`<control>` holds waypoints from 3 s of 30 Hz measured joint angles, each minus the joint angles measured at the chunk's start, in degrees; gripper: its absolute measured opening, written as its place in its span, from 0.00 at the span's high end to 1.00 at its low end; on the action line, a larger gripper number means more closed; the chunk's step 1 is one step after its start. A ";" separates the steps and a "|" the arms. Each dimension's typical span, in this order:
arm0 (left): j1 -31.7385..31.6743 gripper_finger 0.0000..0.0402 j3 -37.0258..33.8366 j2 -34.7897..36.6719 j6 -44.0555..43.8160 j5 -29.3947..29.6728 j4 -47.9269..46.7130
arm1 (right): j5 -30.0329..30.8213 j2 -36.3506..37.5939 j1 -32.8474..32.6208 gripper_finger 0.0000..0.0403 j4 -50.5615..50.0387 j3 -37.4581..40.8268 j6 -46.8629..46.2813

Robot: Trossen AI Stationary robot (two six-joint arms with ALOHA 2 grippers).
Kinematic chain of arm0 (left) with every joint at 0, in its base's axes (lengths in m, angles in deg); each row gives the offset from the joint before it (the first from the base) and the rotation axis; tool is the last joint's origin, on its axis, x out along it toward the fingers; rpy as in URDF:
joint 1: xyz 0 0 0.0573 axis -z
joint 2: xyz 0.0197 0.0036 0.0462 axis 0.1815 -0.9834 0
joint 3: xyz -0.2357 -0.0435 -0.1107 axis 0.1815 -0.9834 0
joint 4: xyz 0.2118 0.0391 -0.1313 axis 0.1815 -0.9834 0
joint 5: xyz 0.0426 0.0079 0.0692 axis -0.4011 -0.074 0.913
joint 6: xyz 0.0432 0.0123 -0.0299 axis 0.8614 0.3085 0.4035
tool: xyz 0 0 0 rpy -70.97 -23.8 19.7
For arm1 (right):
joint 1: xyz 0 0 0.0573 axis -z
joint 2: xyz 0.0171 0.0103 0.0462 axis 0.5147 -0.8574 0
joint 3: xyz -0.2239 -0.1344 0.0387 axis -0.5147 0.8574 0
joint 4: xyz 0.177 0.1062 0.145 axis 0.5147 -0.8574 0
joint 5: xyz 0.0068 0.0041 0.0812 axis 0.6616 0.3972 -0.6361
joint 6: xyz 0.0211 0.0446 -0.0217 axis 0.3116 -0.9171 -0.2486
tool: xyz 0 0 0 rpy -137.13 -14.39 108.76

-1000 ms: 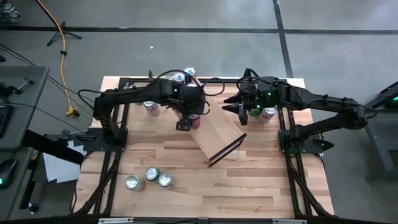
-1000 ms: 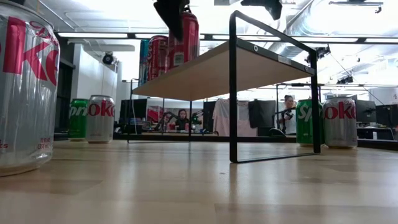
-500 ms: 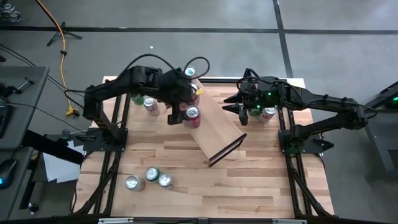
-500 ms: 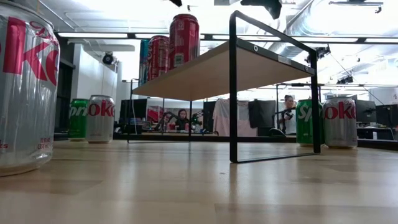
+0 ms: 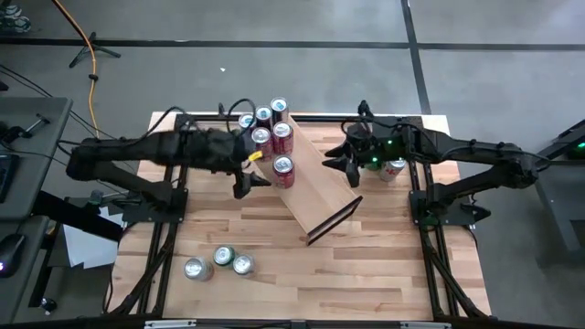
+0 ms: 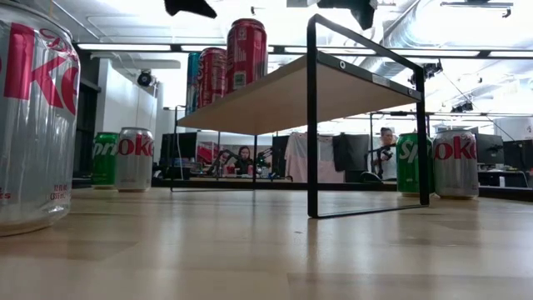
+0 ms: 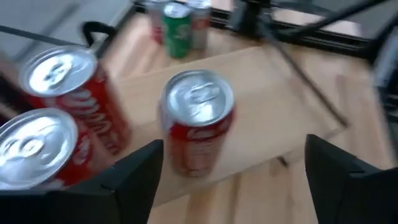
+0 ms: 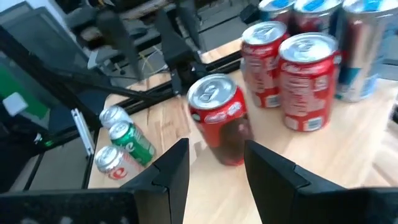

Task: Place canned beverage on shelf
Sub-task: Put the red soda can on the shelf aligned with the other red soda cans

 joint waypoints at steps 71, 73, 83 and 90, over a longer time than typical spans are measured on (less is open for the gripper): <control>9.12 1.00 -6.65 -10.69 -16.36 27.34 13.80 | 2.84 -15.18 -2.67 1.00 3.66 0.11 6.46; 9.53 1.00 -6.65 -10.79 -16.41 27.36 14.11 | 2.66 -15.18 -2.67 1.00 3.50 0.11 6.46; 11.38 1.00 -6.65 -10.84 -17.92 27.31 14.75 | 1.65 -15.18 -2.67 1.00 1.57 0.04 7.76; 12.45 1.00 -6.64 -11.93 -20.47 27.18 15.02 | 2.11 -15.09 -2.56 1.00 1.24 0.00 9.03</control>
